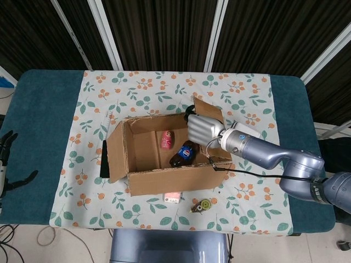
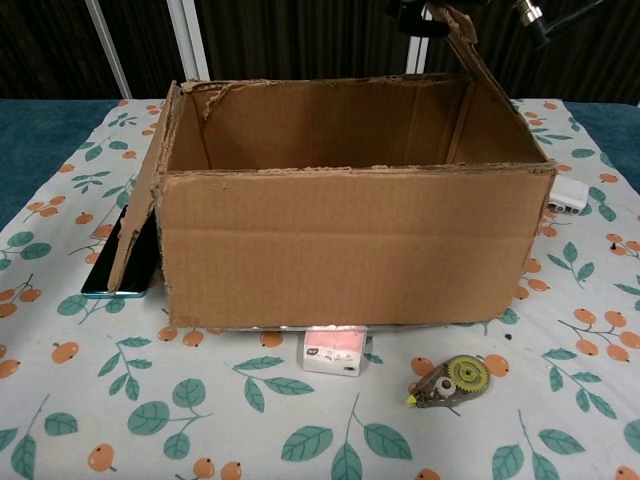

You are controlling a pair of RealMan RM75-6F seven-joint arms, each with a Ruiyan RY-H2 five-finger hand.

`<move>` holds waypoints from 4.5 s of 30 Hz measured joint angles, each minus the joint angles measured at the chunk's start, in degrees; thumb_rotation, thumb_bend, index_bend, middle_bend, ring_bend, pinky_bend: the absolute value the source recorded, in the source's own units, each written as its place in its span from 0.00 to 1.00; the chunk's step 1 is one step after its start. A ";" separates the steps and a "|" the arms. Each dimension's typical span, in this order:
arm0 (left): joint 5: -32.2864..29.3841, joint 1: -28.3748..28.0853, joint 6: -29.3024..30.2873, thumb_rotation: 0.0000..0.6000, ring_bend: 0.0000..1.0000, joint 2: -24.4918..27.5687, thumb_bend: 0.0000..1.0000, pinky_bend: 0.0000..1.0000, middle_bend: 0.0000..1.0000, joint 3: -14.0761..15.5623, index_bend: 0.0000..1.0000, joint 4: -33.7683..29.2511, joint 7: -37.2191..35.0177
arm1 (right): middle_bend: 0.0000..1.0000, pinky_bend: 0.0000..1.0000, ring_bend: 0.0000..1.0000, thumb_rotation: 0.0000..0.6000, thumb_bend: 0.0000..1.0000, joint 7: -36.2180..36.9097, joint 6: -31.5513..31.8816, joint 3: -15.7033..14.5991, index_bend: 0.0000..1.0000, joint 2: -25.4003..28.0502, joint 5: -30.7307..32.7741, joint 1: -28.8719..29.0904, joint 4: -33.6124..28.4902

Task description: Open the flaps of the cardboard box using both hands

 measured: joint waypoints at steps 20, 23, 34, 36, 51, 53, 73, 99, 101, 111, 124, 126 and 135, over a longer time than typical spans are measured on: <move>-0.15 -0.01 -0.39 1.00 0.00 0.13 0.17 0.06 0.00 0.10 0.00 0.11 -0.34 | 0.36 0.28 0.25 1.00 1.00 -2.72 -2.06 2.31 0.49 2.75 2.75 -1.53 -1.73; -0.14 0.02 -0.30 1.00 0.00 0.12 0.17 0.06 0.00 0.07 0.00 0.11 -0.47 | 0.36 0.28 0.25 1.00 1.00 -3.04 -2.34 2.32 0.48 2.89 2.54 -1.61 -1.77; -0.01 0.01 -0.35 1.00 0.00 0.17 0.17 0.06 0.00 0.15 0.00 0.07 -0.44 | 0.36 0.28 0.25 1.00 1.00 -3.79 -2.99 2.74 0.48 4.21 2.62 -2.26 -1.95; 0.05 0.01 -0.33 1.00 0.00 0.17 0.17 0.06 0.00 0.17 0.00 0.07 -0.42 | 0.36 0.28 0.25 1.00 1.00 -3.85 -3.06 2.85 0.48 4.66 2.65 -2.42 -2.10; 0.40 0.03 -0.19 1.00 0.00 0.12 0.17 0.06 0.00 0.32 0.00 0.18 -0.51 | 0.34 0.28 0.24 1.00 1.00 -3.63 -3.17 3.84 0.41 7.74 3.06 -3.80 -3.80; 0.38 0.05 -0.19 1.00 0.00 0.14 0.17 0.06 0.00 0.32 0.00 0.16 -0.59 | 0.34 0.28 0.24 1.00 1.00 -3.37 -3.01 3.93 0.39 7.96 2.95 -3.96 -3.98; 0.51 -0.03 -0.41 1.00 0.00 0.17 0.17 0.06 0.00 0.47 0.00 0.16 -0.61 | 0.34 0.28 0.24 1.00 1.00 -1.44 -3.45 4.78 0.39 11.38 1.37 -4.97 -4.23; 1.18 -0.05 -0.37 1.00 0.00 0.36 0.18 0.06 0.00 0.93 0.00 0.15 -0.25 | 0.33 0.28 0.24 1.00 1.00 -3.35 -3.23 4.41 0.39 14.67 2.63 -11.32 -2.74; 1.15 -0.05 -0.37 1.00 0.00 0.37 0.18 0.06 0.00 0.93 0.00 0.15 -0.22 | 0.33 0.28 0.24 1.00 1.00 -3.58 -3.08 4.21 0.39 14.50 2.93 -12.03 -2.33; 1.15 -0.10 -0.59 1.00 0.00 0.38 0.18 0.06 0.00 1.05 0.00 0.14 -0.01 | 0.32 0.28 0.24 1.00 1.00 -5.55 -1.84 2.66 0.36 13.61 5.81 -16.96 0.60; -0.04 -0.04 -0.87 1.00 0.00 0.24 0.17 0.06 0.00 0.96 0.00 0.02 2.40 | 0.24 0.28 0.21 1.00 0.65 -5.75 11.14 3.51 0.24 12.43 16.12 -25.91 -0.14; -0.82 0.03 -1.06 1.00 0.00 0.30 0.16 0.06 0.00 0.89 0.00 -0.30 3.92 | 0.20 0.27 0.19 1.00 0.56 -5.22 16.33 3.75 0.20 11.74 18.62 -28.75 -1.52; -2.29 0.98 -0.12 1.00 0.00 1.32 0.08 0.04 0.00 1.16 0.00 -3.29 11.84 | 0.00 0.23 0.00 1.00 0.10 3.51 43.02 3.39 0.00 5.35 28.54 -46.72 -10.89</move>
